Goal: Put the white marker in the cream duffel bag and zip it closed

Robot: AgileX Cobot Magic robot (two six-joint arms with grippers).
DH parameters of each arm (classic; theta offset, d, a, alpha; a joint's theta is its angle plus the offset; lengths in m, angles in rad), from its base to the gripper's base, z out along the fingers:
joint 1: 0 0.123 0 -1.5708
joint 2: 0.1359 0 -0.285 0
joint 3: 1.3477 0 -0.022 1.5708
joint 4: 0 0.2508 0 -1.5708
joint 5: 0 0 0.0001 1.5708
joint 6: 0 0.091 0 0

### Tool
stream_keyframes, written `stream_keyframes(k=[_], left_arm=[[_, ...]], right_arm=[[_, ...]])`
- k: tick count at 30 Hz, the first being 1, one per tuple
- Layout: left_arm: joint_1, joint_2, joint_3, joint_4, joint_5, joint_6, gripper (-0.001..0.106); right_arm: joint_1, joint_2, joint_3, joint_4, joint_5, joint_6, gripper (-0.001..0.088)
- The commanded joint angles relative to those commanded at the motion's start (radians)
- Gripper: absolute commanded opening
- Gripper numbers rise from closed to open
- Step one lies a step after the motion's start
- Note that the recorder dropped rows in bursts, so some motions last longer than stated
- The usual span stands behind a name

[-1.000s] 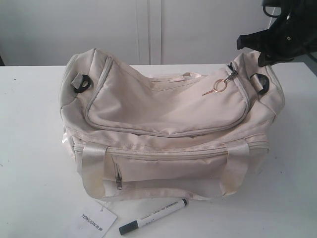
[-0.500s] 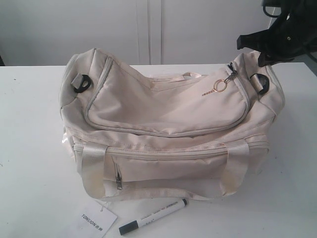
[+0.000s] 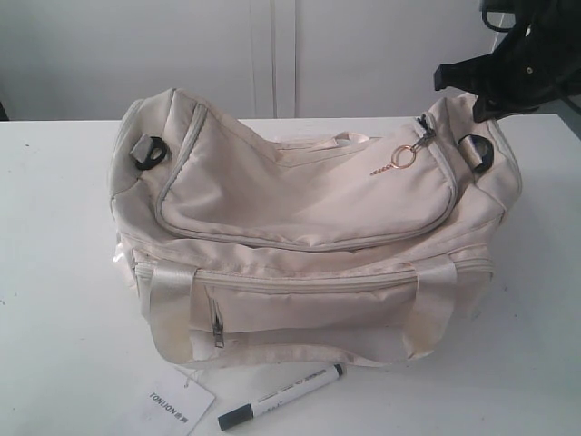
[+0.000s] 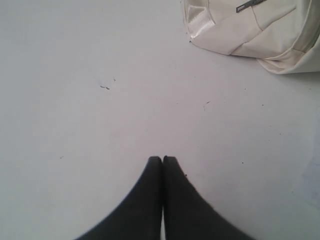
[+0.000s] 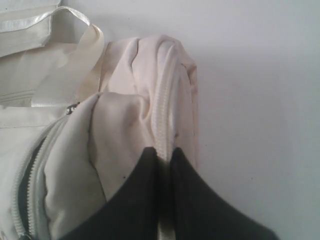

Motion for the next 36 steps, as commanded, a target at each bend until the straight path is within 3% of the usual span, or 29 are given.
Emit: stream_keyframes(k=[8,15,20,36], left_arm=[[0.000,0.000,0.000,0.000,-0.044,0.000,0.000],[0.000,0.000,0.000,0.000,-0.255,0.000,0.000],[0.000,0.000,0.000,0.000,-0.342,0.000,0.000],[0.000,0.000,0.000,0.000,-0.392,0.000,0.000]], right_arm=[[0.000,0.000,0.000,0.000,0.000,0.000,0.0000],[0.000,0.000,0.000,0.000,0.000,0.000,0.0000],[0.000,0.000,0.000,0.000,0.000,0.000,0.0000],[0.000,0.000,0.000,0.007,-0.002,0.000,0.0000]])
